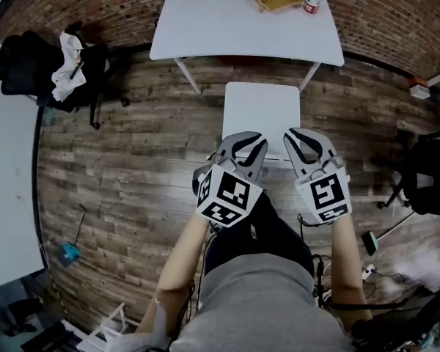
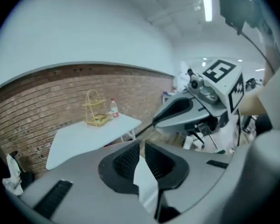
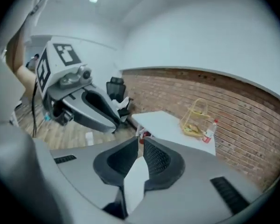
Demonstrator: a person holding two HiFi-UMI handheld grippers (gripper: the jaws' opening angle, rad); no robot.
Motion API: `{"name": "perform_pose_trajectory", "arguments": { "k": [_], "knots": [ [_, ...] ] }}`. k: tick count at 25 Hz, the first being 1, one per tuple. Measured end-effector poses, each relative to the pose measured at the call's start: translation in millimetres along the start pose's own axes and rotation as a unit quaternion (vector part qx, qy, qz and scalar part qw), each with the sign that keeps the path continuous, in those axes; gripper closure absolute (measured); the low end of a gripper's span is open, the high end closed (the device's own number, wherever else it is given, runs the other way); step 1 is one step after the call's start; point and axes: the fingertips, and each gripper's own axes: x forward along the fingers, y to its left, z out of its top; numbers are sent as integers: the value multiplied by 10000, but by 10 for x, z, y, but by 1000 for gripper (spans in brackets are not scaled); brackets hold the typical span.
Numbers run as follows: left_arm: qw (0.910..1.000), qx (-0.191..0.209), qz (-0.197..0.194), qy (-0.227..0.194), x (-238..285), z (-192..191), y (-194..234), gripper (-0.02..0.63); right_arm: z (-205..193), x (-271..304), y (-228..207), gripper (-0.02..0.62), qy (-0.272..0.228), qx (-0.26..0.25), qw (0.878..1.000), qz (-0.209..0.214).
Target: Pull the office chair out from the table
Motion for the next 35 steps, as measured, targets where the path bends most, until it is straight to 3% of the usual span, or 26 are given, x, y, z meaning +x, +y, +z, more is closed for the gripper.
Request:
{"name": "perform_pose_trajectory", "arguments": {
  "k": [4, 10, 16, 35],
  "knots": [
    [9921, -614, 675, -858, -199, 460, 257, 581, 348, -127, -188, 558, -787, 791, 9920, -584],
    [9732, -1469, 1116, -1370, -305, 599, 437, 581, 528, -276, -263, 578, -1546, 1782, 9604, -1481],
    [9536, -1543, 2062, -1562, -495, 581, 542, 586, 555, -271, -217, 578, -1644, 2030, 9524, -1570],
    [9537, -1519, 2215, -1351, -460, 530, 533, 586, 590, -313, -248, 581, -1642, 2243, 9456, -1693]
  ]
}}
